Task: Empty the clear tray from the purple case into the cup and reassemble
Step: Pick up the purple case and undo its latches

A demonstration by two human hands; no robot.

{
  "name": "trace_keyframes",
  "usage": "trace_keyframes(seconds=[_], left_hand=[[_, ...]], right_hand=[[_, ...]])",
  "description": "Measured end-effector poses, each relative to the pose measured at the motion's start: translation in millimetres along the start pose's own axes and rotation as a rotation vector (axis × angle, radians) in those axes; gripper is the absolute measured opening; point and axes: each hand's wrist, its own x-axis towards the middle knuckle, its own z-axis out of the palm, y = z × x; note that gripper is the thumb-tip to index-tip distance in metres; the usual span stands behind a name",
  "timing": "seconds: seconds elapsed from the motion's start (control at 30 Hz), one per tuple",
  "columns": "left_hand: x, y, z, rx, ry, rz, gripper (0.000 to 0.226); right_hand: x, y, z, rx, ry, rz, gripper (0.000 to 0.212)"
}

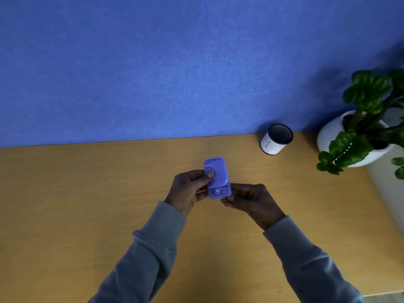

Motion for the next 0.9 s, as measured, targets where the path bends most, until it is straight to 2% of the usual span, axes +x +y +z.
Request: trace_keyframes(seconds=[0.1,0.27,0.57,0.77,0.9], left_hand=[[2,-3,-1,0.005,0.031,-0.003,0.01],[4,-2,-1,0.046,0.035,0.006,0.018],[10,-1,6,0.243,0.098,0.061,0.027],[12,-4,4,0.237,0.105,0.042,0.025],[12,-6,3,0.222,0.103,0.035,0.022]], right_hand=[[1,6,2,0.006,0.03,0.024,0.034],[-5,11,15,0.15,-0.001,0.089,0.031],[0,16,38,0.123,0.073,0.044,0.021],[3,19,36,0.064,0.071,0.027,0.023],[7,24,35,0.074,0.074,0.087,0.024]])
